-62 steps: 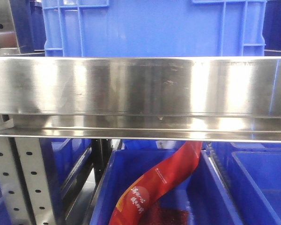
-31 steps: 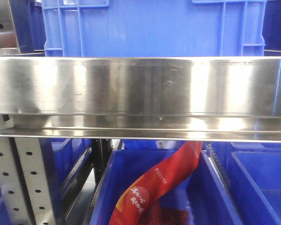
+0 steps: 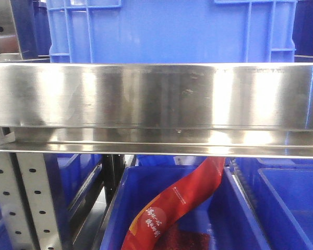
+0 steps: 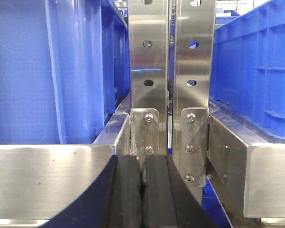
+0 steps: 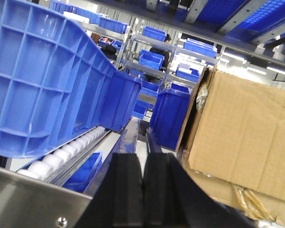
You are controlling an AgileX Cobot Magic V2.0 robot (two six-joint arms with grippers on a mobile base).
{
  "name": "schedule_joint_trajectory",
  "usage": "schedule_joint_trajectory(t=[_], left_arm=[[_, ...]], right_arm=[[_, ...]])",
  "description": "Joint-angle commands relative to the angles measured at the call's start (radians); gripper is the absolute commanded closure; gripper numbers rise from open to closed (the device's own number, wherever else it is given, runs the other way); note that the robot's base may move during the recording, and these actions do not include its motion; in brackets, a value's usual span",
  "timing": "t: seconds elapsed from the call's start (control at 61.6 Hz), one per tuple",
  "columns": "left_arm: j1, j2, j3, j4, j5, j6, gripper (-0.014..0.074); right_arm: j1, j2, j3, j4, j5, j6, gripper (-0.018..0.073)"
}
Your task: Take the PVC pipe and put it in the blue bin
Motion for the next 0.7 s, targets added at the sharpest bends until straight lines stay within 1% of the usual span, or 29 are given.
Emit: schedule_joint_trajectory(t=[0.0,0.211,0.681], left_arm=[[0.004,-0.004,0.000,-0.004,-0.017,-0.006,0.0707],[0.004,-0.004,0.000,-0.004,-0.017,-0.006,0.0707],[0.004,-0.004,0.000,-0.004,-0.017,-0.006,0.0707]], right_arm=[[-0.010,-0.003,0.003,-0.001,-0.020,0.001,0.0722],[-0.062,-0.003,0.003,0.001,-0.020,0.001,0.0722],[-0.063,-0.003,0.003,0.001,0.006,0.001,0.0722]])
